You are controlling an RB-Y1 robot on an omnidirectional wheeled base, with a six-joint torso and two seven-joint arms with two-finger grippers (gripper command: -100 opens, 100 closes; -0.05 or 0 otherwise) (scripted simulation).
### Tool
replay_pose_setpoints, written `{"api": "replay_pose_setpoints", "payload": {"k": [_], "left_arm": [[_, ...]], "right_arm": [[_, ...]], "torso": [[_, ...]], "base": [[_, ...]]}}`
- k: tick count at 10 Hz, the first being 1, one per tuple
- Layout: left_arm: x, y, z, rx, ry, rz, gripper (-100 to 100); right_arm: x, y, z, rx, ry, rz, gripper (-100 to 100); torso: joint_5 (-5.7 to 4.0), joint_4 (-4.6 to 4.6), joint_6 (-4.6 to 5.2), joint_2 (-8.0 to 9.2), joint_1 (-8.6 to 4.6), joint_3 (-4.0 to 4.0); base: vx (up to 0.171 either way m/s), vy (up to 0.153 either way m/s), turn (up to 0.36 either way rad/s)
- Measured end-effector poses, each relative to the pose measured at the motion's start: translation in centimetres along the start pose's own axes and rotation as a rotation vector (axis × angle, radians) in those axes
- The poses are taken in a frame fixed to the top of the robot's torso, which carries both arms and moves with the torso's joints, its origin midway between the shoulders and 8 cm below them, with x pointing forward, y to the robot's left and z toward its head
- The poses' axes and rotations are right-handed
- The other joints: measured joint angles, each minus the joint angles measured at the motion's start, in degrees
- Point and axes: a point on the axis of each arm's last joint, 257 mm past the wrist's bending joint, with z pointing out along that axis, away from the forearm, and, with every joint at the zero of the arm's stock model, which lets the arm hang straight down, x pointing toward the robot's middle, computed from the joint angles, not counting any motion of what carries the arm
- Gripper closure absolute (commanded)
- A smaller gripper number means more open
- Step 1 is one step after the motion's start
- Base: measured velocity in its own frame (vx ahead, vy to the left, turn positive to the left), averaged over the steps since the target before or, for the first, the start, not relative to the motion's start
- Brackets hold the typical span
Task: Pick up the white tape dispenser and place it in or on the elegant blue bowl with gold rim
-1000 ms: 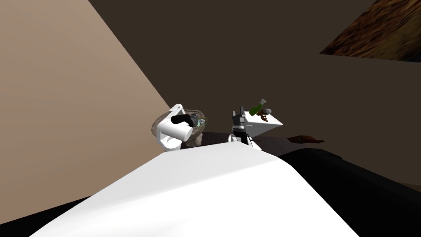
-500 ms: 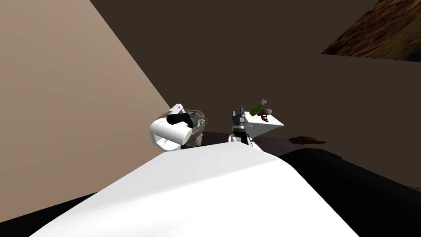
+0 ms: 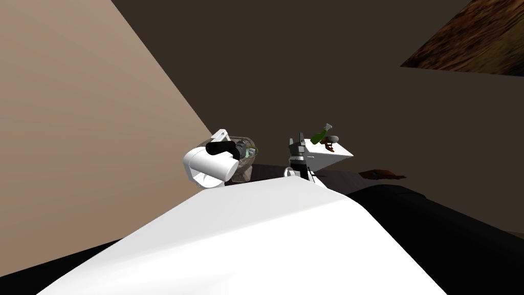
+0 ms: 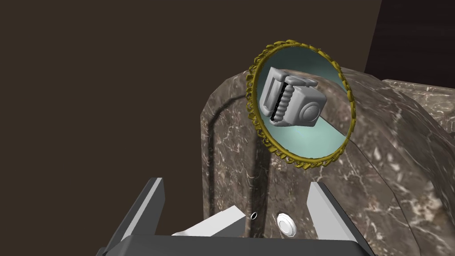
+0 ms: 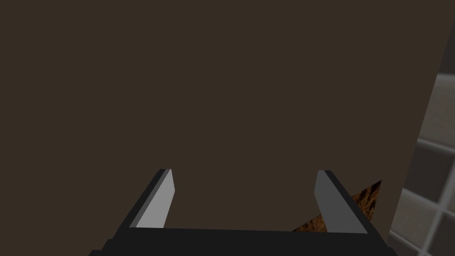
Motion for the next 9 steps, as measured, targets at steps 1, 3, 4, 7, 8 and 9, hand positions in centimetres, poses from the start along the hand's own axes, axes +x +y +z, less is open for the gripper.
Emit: {"api": "replay_pose_setpoints", "payload": {"k": [1,3,4,7,8,9], "left_arm": [[0.0,0.0,0.0,0.0,0.0,0.0,-100],[0.0,0.0,0.0,0.0,0.0,0.0,-100],[0.0,0.0,0.0,0.0,0.0,0.0,-100],[-1.2,-1.3,0.0,0.001,-0.009,0.003,-100],[-1.7,-1.9,0.0,0.003,-0.013,0.0,-100],[-2.0,-2.4,-0.1,0.004,-0.014,0.003,-100]], "right_arm": [[0.0,0.0,0.0,0.0,0.0,0.0,0],[0.0,0.0,0.0,0.0,0.0,0.0,0],[0.0,0.0,0.0,0.0,0.0,0.0,0],[0.0,0.0,0.0,0.0,0.0,0.0,0],[0.0,0.0,0.0,0.0,0.0,0.0,0],[0.0,0.0,0.0,0.0,0.0,0.0,0]], "torso": [[0.0,0.0,0.0,-0.01,-0.01,0.0],[0.0,0.0,0.0,-0.01,-0.02,-0.01],[0.0,0.0,0.0,0.0,0.0,0.0],[-0.03,0.02,0.0,0.07,-0.12,0.04],[-0.03,0.01,0.0,0.06,-0.11,0.03],[-0.03,0.02,0.01,0.08,-0.15,0.05]], "base": [[0.0,0.0,0.0],[0.0,0.0,0.0],[-0.018,-0.011,-0.007],[-0.023,-0.03,-0.001],[-0.029,-0.036,-0.007],[-0.022,-0.031,-0.001]]}}
